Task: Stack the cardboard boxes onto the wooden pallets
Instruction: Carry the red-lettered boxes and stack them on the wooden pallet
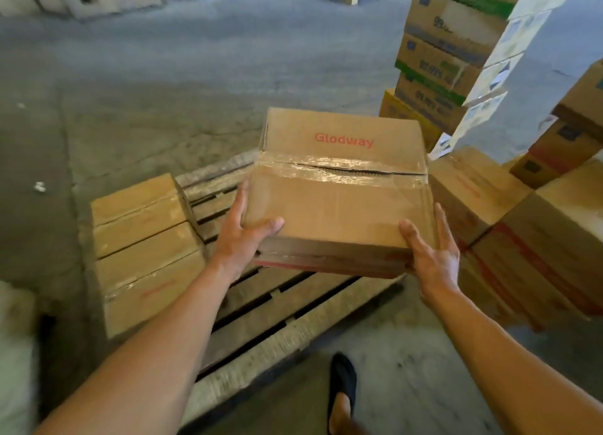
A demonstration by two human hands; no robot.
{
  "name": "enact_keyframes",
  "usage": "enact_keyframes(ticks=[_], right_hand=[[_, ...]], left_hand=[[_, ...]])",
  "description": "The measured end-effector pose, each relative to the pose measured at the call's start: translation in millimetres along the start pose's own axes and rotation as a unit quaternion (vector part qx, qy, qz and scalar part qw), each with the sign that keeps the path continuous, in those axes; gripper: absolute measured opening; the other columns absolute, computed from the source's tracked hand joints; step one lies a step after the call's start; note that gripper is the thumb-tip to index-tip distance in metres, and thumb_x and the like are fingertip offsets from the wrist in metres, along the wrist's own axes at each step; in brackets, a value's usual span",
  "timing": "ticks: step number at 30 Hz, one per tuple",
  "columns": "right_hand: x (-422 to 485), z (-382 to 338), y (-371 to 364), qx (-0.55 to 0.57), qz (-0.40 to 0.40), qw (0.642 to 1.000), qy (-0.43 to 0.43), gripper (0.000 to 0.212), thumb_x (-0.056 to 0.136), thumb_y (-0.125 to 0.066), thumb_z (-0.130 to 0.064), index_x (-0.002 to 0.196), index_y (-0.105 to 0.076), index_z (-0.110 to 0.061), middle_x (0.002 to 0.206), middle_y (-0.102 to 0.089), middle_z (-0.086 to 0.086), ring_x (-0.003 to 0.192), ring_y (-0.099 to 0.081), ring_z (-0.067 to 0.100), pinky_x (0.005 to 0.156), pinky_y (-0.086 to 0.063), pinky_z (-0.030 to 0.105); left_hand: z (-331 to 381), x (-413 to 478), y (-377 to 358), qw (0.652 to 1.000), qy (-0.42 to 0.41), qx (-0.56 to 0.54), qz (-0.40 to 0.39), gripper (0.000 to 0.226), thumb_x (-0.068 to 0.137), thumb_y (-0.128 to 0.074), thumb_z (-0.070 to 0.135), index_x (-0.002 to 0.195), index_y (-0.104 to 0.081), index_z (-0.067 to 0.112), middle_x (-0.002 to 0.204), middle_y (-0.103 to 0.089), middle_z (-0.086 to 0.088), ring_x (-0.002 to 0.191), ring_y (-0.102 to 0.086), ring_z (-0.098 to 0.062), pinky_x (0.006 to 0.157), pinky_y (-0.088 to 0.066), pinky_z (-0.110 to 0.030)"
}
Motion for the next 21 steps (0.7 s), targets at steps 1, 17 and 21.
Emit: enact_keyframes(ticks=[1,17,21], right_hand=[[-18.7,5.2,-6.7,0.002,-0.012,1.0,-0.007,0.08,0.078,-0.079,-0.054,0.144,-0.034,-0.062,0.156,-0.034,-0.003,0.14,-0.038,0.027,0.112,-0.041,0.057],[-215.2,129.6,-113.6,-0.112,-0.215,0.969,-0.043,0.084,0.083,-0.078,-0.043,0.154,-0.033,-0.045,0.134,-0.049,-0.013,0.125,-0.052,0.019,0.096,-0.049,0.033],[-249.2,186.9,-155.0,-0.17,-0.268,0.946,-0.064,0.093,0.073,-0.076,-0.058,0.152,-0.027,-0.054,0.128,-0.05,-0.012,0.122,-0.055,0.024,0.102,-0.049,0.056]], left_hand=[[-4.6,-20.1,16.6,1.0,0.006,0.0,0.009,0.082,0.084,-0.08,0.019,0.144,-0.032,0.049,0.117,-0.051,0.029,0.101,-0.056,0.008,0.093,-0.055,-0.029],[-189.3,-287.3,193.1,0.965,0.16,-0.036,0.204,0.09,0.076,-0.088,0.034,0.145,-0.033,0.05,0.132,-0.051,0.01,0.119,-0.057,-0.021,0.095,-0.056,-0.052],[-246.6,-336.1,224.2,0.947,0.19,-0.079,0.248,0.09,0.068,-0.092,0.036,0.136,-0.039,0.062,0.129,-0.053,0.014,0.117,-0.057,-0.019,0.091,-0.055,-0.061]])
Point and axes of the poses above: each hand's wrist, its own x-axis towards the middle knuckle, its own y-axis out of the back of the hand, z = x × y, the point moved 10 cm from there along x, towards the middle knuckle
